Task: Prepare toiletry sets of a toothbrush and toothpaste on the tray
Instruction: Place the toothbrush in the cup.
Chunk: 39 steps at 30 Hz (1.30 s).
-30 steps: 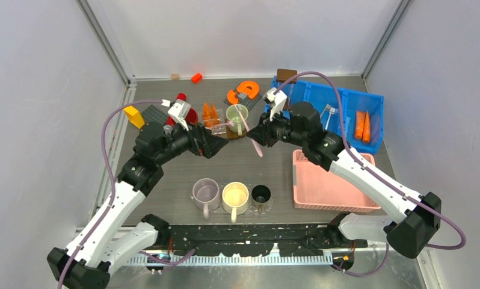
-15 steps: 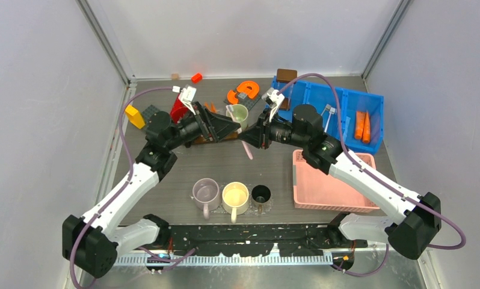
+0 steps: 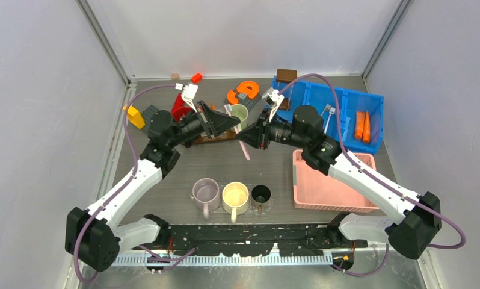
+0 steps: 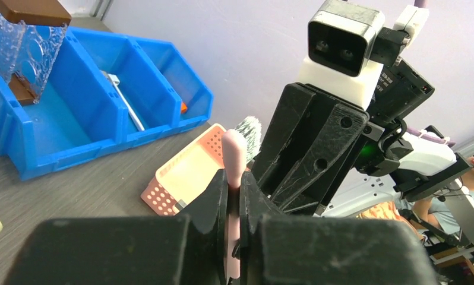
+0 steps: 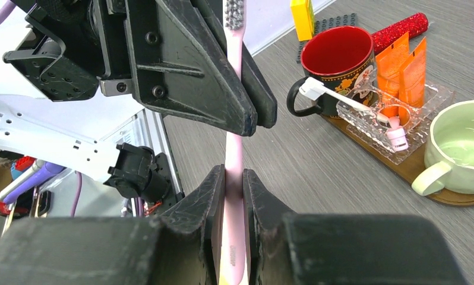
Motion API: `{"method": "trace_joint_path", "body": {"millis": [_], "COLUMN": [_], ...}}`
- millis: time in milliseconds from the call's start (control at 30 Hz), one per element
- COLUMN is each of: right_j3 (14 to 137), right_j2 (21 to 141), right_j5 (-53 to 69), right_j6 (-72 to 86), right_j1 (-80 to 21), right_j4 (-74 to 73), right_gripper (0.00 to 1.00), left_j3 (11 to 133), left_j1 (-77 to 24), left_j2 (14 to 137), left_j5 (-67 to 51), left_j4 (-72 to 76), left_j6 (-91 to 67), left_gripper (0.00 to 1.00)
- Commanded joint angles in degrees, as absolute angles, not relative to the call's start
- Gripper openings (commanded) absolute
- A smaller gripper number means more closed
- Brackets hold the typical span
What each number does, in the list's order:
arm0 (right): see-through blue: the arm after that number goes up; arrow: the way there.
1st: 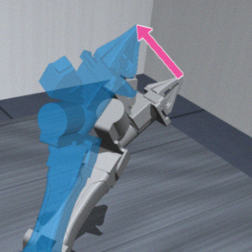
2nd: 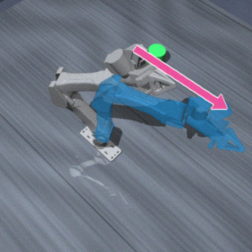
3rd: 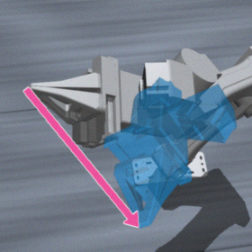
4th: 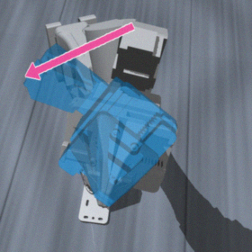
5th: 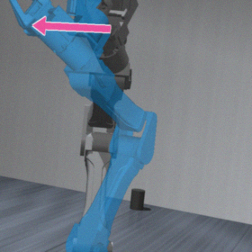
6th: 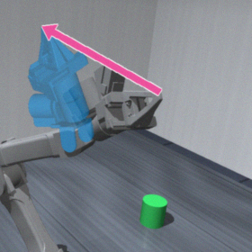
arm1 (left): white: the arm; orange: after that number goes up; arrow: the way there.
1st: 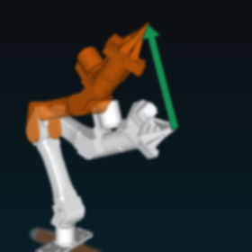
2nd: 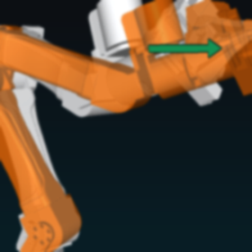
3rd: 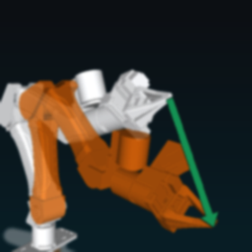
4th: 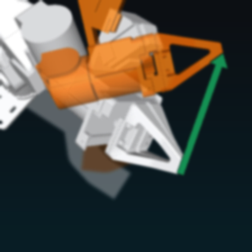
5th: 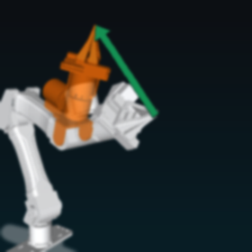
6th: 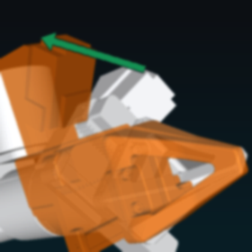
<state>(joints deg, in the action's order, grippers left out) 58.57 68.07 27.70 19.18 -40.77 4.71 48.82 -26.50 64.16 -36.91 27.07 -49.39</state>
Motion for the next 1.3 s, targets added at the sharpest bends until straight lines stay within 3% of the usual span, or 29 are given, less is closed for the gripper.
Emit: {"method": "trace_joint_path", "body": {"millis": [0, 100, 167, 300, 667, 1267], "right_j3": [58.33, 58.0, 57.7, 56.58, 50.71, 45.13], "right_j2": [66.75, 66.13, 65.46, 63.01, 54.13, 46.84], "right_j5": [27.59, 27.03, 26.35, 22.82, 8.76, -0.75], "right_j6": [19.67, 19.69, 19.5, 18.2, 15.85, 14.95], "right_j1": [-41.13, -41.13, -41.13, -41.11, -41.13, -41.06], "right_j4": [8.0, 7.68, 7.11, 5.21, 2.17, -1.76], "right_gripper": [0.16, 0.48, 0.62, 0.8, 0.87, 0.88], "left_j3": [50.41, 50.68, 51.15, 51.14, 42.55, 25.84], "left_j1": [-26.81, -26.96, -27.2, -28.58, -33.17, -33.28], "left_j2": [61.78, 59.99, 58.38, 53.35, 37.24, 20.12], "left_j5": [-38.09, -36.39, -34.62, -27.1, -4.44, 8.97], "left_j4": [28.07, 22.99, 18.15, 7.6, -6.15, -9.76], "left_j6": [-47.42, -43.58, -39.78, -30.68, -21.54, -30.59], "left_gripper": [0.0, 0.0, 0.0, 0.0, 0.0, 0.0]}}
